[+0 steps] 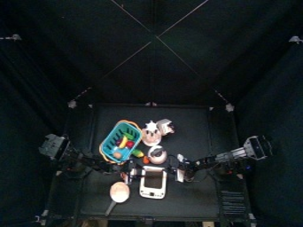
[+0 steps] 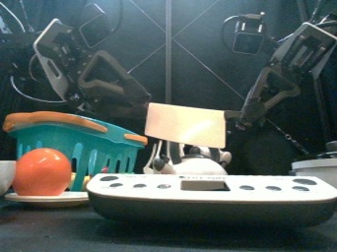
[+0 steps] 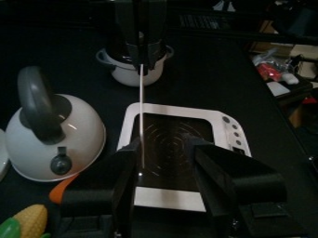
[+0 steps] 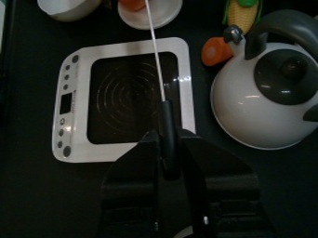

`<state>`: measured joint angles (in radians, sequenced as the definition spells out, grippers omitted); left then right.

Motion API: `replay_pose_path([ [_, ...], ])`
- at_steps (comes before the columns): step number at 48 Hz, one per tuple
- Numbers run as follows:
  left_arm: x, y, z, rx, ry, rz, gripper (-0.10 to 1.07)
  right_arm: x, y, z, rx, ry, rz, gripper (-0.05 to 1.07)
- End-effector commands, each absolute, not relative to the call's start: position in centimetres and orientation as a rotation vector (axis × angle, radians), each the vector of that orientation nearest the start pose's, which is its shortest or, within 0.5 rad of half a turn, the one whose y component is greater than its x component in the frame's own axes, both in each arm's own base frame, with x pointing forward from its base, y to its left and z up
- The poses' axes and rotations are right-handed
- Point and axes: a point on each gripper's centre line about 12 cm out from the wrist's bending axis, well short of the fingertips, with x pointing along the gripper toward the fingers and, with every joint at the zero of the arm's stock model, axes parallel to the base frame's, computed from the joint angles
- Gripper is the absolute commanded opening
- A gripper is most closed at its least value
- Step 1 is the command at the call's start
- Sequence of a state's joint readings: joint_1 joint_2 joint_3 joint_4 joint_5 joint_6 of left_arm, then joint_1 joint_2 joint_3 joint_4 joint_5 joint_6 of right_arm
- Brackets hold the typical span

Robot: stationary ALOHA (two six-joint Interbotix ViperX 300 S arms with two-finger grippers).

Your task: Grab carrot bottom

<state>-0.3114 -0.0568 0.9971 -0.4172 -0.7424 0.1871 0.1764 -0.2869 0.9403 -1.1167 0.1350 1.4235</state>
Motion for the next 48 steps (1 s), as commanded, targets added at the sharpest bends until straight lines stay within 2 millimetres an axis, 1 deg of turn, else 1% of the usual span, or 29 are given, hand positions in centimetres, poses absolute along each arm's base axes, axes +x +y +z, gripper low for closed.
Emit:
replay_pose_path([
  [1, 31.9, -6.8, 18.0, -0.070, 0.157, -0.016, 0.80, 29.6, 3.7, 18.4, 0.204, 0.669, -0.055, 0.43],
  [5, 31.4, -6.7, 18.5, -0.074, 0.141, -0.020, 0.80, 29.2, 3.7, 18.5, 0.206, 0.664, -0.055, 0.43],
  [13, 31.2, -6.6, 18.3, -0.072, 0.146, -0.018, 0.80, 29.0, 3.6, 18.9, 0.208, 0.649, -0.056, 0.43],
  [21, 30.9, -6.4, 18.4, -0.070, 0.144, -0.015, 0.80, 28.5, 3.2, 20.0, 0.213, 0.620, -0.087, 0.43],
  [26, 30.3, -6.2, 18.7, -0.073, 0.134, -0.015, 0.80, 27.7, 3.2, 20.6, 0.268, 0.606, -0.108, 0.43],
  [33, 29.5, -5.9, 19.1, -0.079, 0.121, -0.014, 0.80, 26.4, 3.4, 20.8, 0.340, 0.610, -0.131, 0.43],
  [37, 29.1, -5.8, 19.1, -0.080, 0.118, -0.014, 0.79, 25.6, 2.8, 21.1, 0.359, 0.607, -0.183, 0.43],
  [40, 28.9, -5.7, 19.1, -0.082, 0.118, -0.014, 0.79, 24.7, 2.0, 21.4, 0.353, 0.605, -0.242, 0.43],
  [45, 28.8, -5.9, 19.1, -0.083, 0.120, -0.019, 0.79, 22.8, 0.4, 22.2, 0.354, 0.587, -0.351, 0.43],
  [48, 28.8, -5.9, 19.1, -0.084, 0.119, -0.021, 0.79, 21.6, -0.3, 22.1, 0.363, 0.591, -0.403, 0.43],
])
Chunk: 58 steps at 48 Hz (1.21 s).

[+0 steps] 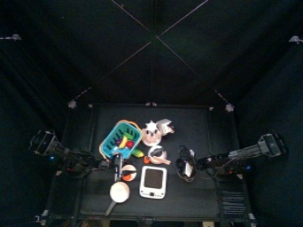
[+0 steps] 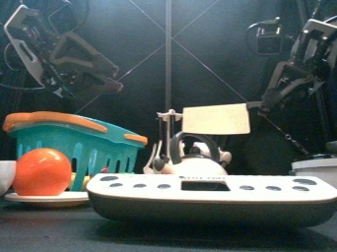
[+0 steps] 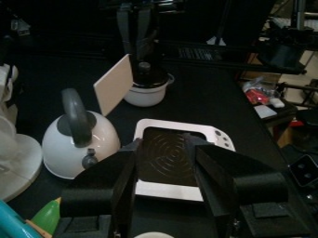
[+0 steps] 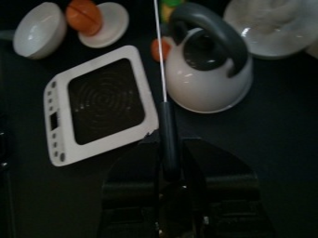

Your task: Grab carrot bottom

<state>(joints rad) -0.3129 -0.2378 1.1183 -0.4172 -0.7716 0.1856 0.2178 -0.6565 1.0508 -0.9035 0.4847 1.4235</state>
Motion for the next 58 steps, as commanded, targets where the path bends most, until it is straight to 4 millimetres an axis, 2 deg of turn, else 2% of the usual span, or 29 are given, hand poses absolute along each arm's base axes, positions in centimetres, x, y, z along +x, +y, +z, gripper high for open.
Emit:
replay_pose_path([
  [1, 28.8, -5.9, 19.1, -0.084, 0.119, -0.021, 0.79, 21.3, -0.5, 22.0, 0.370, 0.593, -0.418, 0.43],
  [7, 28.8, -6.0, 19.1, -0.083, 0.121, -0.025, 0.79, 19.5, -1.7, 20.4, 0.414, 0.642, -0.514, 0.43],
  [12, 28.7, -6.1, 19.0, -0.082, 0.122, -0.028, 0.79, 18.6, -2.7, 18.1, 0.454, 0.703, -0.583, 0.44],
  [20, 28.7, -6.2, 19.0, -0.084, 0.122, -0.030, 0.79, 18.3, -3.9, 16.3, 0.485, 0.732, -0.625, 0.46],
  [28, 28.7, -6.1, 19.1, -0.085, 0.121, -0.027, 0.79, 18.6, -4.4, 16.0, 0.509, 0.723, -0.632, 0.52],
  [45, 28.8, -6.1, 18.8, -0.088, 0.131, -0.021, 0.79, 18.7, -4.6, 16.0, 0.513, 0.720, -0.636, 0.74],
  [58, 28.8, -6.0, 18.7, -0.091, 0.133, -0.016, 0.79, 18.9, -4.6, 16.3, 0.509, 0.710, -0.631, 0.77],
])
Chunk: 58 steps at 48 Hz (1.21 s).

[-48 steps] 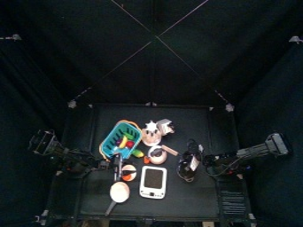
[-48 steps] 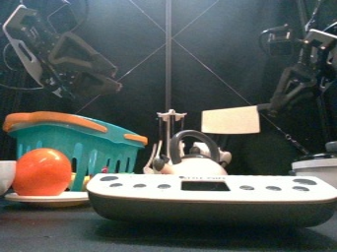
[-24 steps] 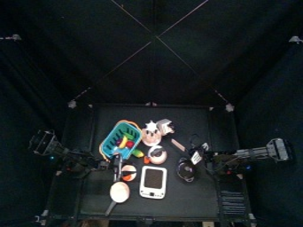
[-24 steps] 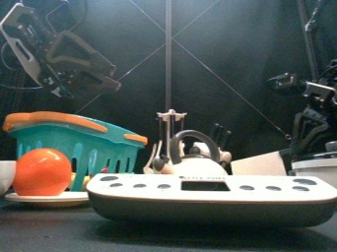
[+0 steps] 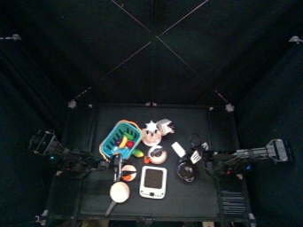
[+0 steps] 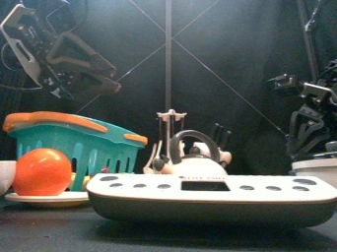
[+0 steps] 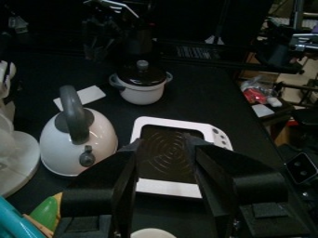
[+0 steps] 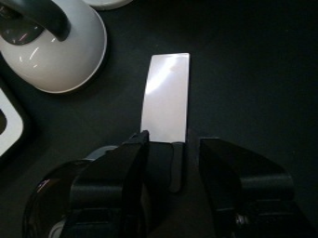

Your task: Grab carrot bottom

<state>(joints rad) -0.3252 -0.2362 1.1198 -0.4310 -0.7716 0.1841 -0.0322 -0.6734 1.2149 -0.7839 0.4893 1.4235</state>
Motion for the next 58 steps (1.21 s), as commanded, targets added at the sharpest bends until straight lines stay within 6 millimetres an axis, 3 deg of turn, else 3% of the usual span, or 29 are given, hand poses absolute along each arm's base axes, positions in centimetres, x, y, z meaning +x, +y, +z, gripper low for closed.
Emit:
replay_pose_path([
  [1, 28.8, -6.0, 18.7, -0.091, 0.135, -0.016, 0.79, 18.9, -4.6, 16.3, 0.509, 0.712, -0.631, 0.77],
  [25, 28.9, -5.5, 18.7, -0.092, 0.137, 0.002, 0.79, 19.7, -4.0, 16.9, 0.523, 0.684, -0.577, 0.77],
  [34, 29.5, -5.0, 17.3, -0.108, 0.196, 0.038, 0.79, 20.0, -4.1, 17.3, 0.502, 0.664, -0.560, 0.77],
  [42, 31.5, -5.0, 16.1, -0.106, 0.244, 0.065, 0.79, 20.1, -4.3, 17.5, 0.473, 0.658, -0.559, 0.77],
  [47, 33.2, -2.9, 15.5, -0.098, 0.287, 0.133, 0.79, 20.1, -4.3, 17.5, 0.470, 0.657, -0.558, 0.77],
  [58, 35.6, -0.5, 14.9, -0.091, 0.404, 0.172, 0.80, 19.9, -4.2, 17.1, 0.467, 0.670, -0.560, 0.77],
])
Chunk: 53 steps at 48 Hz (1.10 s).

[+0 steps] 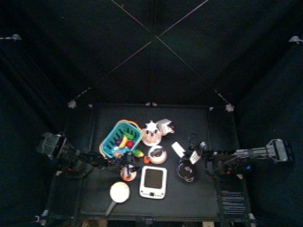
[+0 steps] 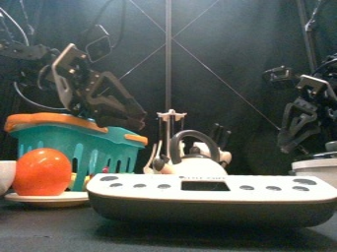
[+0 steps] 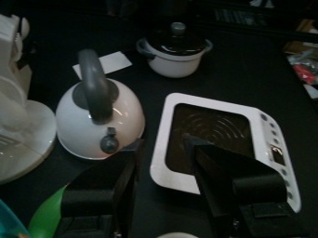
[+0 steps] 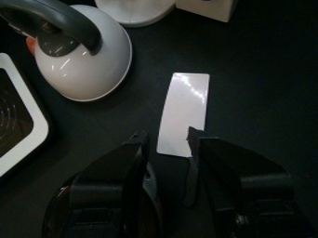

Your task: Grab carrot bottom

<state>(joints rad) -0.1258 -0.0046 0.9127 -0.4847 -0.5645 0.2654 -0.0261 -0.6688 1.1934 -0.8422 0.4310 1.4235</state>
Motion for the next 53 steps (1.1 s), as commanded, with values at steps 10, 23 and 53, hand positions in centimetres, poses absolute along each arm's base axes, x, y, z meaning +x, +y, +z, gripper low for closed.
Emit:
replay_pose_path([
  [10, 36.9, 0.2, 15.8, -0.106, 0.484, 0.147, 0.80, 20.0, -4.2, 16.6, 0.465, 0.693, -0.567, 0.77],
  [23, 35.9, 0.2, 17.4, -0.076, 0.538, 0.093, 0.80, 20.1, -4.2, 16.2, 0.461, 0.713, -0.569, 0.77],
  [53, 32.6, 2.3, 15.6, -0.081, 0.681, 0.108, 0.80, 20.1, -4.2, 16.2, 0.460, 0.712, -0.572, 0.77],
])
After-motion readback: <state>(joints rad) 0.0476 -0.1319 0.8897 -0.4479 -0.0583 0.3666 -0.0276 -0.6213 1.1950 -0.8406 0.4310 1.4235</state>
